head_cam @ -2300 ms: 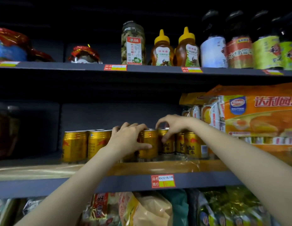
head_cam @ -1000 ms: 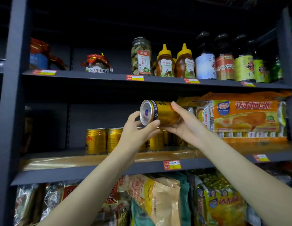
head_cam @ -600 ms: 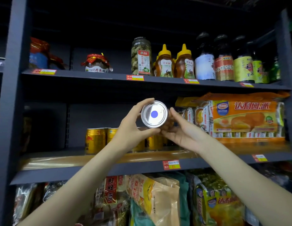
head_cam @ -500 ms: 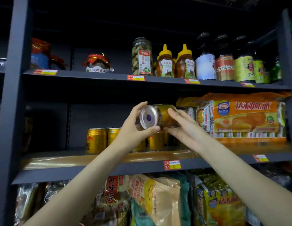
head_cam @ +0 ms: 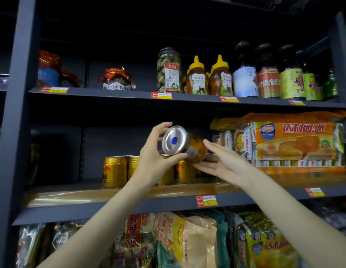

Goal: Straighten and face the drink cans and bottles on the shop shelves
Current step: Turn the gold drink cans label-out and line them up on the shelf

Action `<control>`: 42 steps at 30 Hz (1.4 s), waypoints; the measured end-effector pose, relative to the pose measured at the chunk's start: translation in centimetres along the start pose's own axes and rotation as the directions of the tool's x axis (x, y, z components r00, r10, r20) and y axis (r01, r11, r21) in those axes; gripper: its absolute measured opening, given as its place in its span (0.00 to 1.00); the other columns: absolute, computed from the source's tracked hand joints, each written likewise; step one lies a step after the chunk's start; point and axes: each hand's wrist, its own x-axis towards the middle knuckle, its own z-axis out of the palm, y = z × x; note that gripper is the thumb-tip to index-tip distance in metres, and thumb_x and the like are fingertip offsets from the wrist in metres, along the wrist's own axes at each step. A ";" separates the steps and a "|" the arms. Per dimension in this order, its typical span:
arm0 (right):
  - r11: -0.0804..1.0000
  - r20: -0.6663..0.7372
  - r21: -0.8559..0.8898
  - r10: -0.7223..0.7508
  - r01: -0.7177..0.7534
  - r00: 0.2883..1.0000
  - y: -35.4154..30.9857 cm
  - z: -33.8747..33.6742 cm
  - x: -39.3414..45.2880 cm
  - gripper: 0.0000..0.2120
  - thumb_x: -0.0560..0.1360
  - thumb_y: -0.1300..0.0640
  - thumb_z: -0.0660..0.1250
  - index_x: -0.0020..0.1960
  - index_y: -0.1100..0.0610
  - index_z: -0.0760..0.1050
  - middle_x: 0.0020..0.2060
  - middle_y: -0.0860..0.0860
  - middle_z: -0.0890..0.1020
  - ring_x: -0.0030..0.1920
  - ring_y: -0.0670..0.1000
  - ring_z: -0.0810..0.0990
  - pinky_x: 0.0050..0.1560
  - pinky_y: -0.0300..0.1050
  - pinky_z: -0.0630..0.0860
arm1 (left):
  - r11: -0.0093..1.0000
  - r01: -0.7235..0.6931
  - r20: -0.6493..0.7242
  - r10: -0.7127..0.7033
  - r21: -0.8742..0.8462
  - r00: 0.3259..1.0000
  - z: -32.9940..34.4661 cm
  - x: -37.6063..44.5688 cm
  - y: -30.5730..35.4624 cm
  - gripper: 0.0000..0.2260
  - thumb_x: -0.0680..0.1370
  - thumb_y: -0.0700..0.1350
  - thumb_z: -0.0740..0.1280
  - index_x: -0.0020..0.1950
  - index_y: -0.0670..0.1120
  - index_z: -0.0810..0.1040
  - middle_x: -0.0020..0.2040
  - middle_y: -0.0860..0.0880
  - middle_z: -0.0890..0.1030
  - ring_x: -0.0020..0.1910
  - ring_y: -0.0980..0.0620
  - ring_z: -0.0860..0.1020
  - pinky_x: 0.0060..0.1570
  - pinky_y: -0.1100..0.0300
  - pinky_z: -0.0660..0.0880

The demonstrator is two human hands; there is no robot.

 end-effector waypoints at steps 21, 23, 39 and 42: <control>0.617 0.193 -0.517 -0.592 0.594 0.783 0.1 -1.9 0.5 0.33 0.66 0.67 0.75 0.61 0.43 0.65 0.61 0.44 0.72 0.60 0.38 0.73 0.52 0.34 0.76 | 0.966 0.017 0.281 -0.092 0.259 0.955 0.9 0.5 -4.0 0.21 0.75 0.46 0.69 0.66 0.58 0.70 0.63 0.58 0.75 0.64 0.62 0.70 0.64 0.65 0.65; 0.620 0.224 -0.501 -0.581 0.604 0.783 0.2 -2.0 0.5 0.32 0.66 0.66 0.76 0.61 0.44 0.66 0.61 0.45 0.73 0.60 0.39 0.74 0.53 0.35 0.76 | 0.974 0.025 0.256 -0.084 0.225 0.963 1.2 0.5 -4.4 0.24 0.73 0.47 0.71 0.66 0.57 0.68 0.61 0.56 0.75 0.63 0.61 0.71 0.64 0.64 0.67; 0.667 0.248 -0.565 -0.425 0.486 0.871 -0.5 2.8 5.3 0.06 0.79 0.50 0.59 0.54 0.47 0.72 0.56 0.49 0.78 0.54 0.47 0.78 0.55 0.42 0.77 | 0.971 0.239 -0.099 -0.235 0.026 0.967 -4.1 0.7 -3.1 0.37 0.63 0.50 0.76 0.68 0.58 0.62 0.59 0.51 0.75 0.58 0.54 0.76 0.56 0.56 0.75; 0.594 0.249 -0.654 -0.416 0.469 0.875 0.9 4.1 7.1 0.06 0.80 0.49 0.59 0.55 0.47 0.71 0.54 0.47 0.77 0.55 0.47 0.77 0.56 0.43 0.76 | 0.956 0.288 -0.279 -0.262 0.058 0.924 -9.0 0.1 -3.7 0.39 0.65 0.46 0.76 0.71 0.55 0.61 0.57 0.51 0.75 0.54 0.55 0.76 0.54 0.57 0.74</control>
